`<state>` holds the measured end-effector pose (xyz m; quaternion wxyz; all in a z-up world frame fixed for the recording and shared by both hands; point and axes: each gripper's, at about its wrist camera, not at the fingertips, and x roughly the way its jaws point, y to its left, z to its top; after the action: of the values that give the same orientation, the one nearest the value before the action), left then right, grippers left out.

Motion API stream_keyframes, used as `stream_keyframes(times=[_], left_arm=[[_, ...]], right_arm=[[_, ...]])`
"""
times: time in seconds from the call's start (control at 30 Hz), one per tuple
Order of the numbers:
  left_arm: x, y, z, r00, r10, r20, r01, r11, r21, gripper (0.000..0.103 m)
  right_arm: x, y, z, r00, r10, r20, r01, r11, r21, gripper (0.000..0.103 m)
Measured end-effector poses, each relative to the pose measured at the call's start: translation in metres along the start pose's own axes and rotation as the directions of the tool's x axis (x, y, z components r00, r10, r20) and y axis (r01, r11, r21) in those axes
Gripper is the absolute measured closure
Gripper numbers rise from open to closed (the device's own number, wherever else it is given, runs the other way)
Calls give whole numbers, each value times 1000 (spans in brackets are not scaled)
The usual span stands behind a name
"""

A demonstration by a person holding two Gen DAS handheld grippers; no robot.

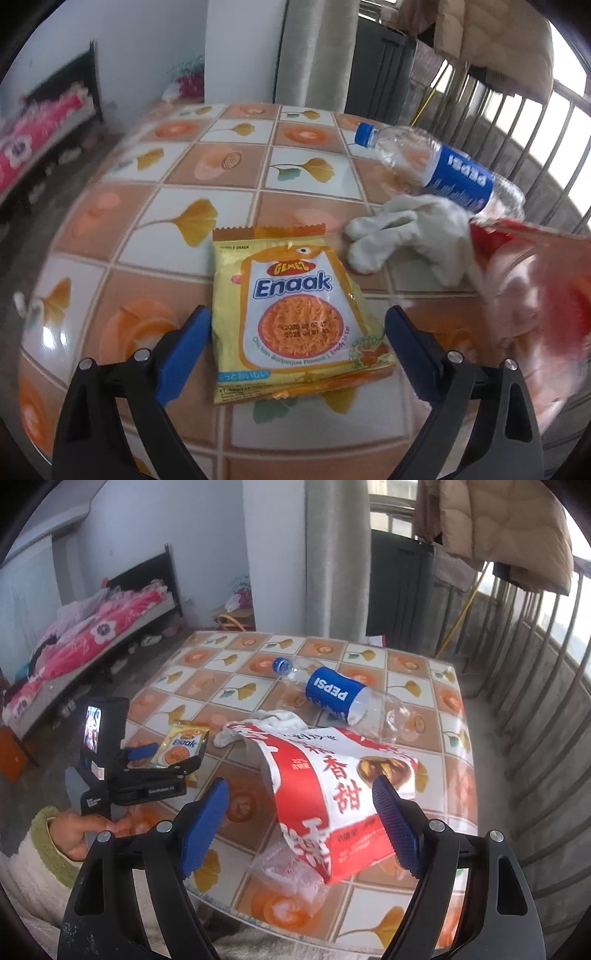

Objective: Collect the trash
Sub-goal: 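Grasp the yellow Enaak packet with the left gripper while the right gripper grasps the red-white bread bag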

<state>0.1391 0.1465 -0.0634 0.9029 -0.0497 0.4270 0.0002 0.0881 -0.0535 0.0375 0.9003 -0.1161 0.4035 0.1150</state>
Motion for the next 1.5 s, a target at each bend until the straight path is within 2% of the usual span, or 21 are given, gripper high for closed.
stream_keyframes(times=[0.2, 0.33, 0.53, 0.67, 0.87, 0.9, 0.93, 1.03, 1.1, 1.2, 1.27, 1.3, 1.5], left_arm=[[1, 2, -1, 1000, 0, 4, 0, 1000, 16, 11], [-1, 2, -2, 1000, 6, 8, -6, 1000, 19, 17], [-6, 9, -2, 1000, -8, 14, 9, 1000, -17, 28], [-8, 13, -2, 1000, -19, 16, 19, 999, -37, 33], [-11, 21, -4, 999, -42, 21, 43, 996, -81, 40], [-12, 22, -4, 999, -41, 22, 42, 995, -87, 56], [-11, 23, -4, 999, -44, 18, 45, 995, -90, 66], [-12, 27, -3, 998, -57, 17, 58, 993, -106, 69], [-12, 29, -4, 998, -59, 16, 60, 992, -110, 79], [-11, 33, -4, 998, -62, 16, 63, 991, -115, 88], [-12, 35, -5, 997, -71, 16, 73, 990, -119, 91], [-13, 36, -6, 997, -79, 18, 81, 989, -123, 96], [-20, 41, -7, 989, -141, 52, 147, 978, -147, 99]], right_arm=[[12, 3, 2, 999, -42, -13, 42, 999, -8, 29], [15, 3, 2, 997, -72, -22, 72, 997, -5, 43], [14, -4, -1, 997, -55, -50, 57, 998, 36, 68], [8, -5, -2, 997, -60, -39, 62, 997, 42, 78], [-2, -5, -1, 996, -83, -11, 84, 996, 37, 86], [-3, -5, -1, 996, -86, -9, 86, 996, 34, 87], [-4, -4, -1, 996, -89, -5, 90, 995, 32, 88], [-7, -3, -2, 995, -99, 4, 99, 995, 22, 89], [-8, -2, -3, 994, -108, 9, 108, 994, 22, 90], [-13, -5, -4, 994, -111, 23, 110, 993, 37, 91], [-16, -8, -4, 993, -111, 33, 109, 993, 47, 93], [-18, -9, -4, 993, -111, 37, 109, 993, 53, 93], [-27, -20, -3, 992, -109, 60, 103, 990, 94, 96]])
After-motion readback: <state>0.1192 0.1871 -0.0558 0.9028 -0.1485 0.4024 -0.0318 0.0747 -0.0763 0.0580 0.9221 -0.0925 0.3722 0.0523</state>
